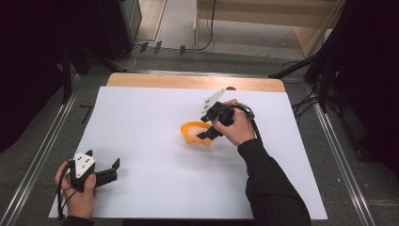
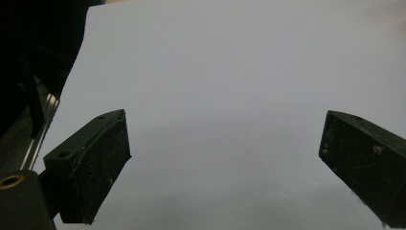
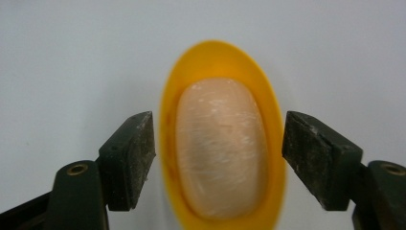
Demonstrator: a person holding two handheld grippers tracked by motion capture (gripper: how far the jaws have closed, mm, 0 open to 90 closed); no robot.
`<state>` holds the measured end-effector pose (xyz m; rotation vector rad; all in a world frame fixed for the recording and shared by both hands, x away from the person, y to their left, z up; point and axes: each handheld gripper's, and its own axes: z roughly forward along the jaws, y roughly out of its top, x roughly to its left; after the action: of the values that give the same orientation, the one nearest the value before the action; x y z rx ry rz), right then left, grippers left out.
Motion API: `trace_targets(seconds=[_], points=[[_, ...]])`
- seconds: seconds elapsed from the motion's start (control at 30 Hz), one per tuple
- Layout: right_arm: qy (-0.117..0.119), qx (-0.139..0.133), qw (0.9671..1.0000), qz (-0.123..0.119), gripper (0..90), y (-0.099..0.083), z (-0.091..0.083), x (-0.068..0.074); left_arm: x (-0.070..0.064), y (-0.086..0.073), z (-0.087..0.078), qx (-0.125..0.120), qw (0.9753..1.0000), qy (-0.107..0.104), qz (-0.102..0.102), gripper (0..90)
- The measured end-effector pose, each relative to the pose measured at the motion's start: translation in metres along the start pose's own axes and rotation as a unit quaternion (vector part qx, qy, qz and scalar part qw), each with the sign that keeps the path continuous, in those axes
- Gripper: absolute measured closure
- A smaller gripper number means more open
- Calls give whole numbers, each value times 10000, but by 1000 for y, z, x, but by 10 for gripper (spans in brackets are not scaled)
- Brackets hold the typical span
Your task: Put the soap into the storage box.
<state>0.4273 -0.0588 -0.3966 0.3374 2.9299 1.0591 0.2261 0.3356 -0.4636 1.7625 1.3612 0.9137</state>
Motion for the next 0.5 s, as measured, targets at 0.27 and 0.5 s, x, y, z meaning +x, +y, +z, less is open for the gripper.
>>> trace_targets(seconds=[0.27,0.5], points=[[-171,-9,9999,15,298,-5,-7,-1,0,0,0,7,10000,-4,6,39],[-262,-102,9994,188,286,-18,-10,-1,-1,0,0,19,10000,0,22,39]])
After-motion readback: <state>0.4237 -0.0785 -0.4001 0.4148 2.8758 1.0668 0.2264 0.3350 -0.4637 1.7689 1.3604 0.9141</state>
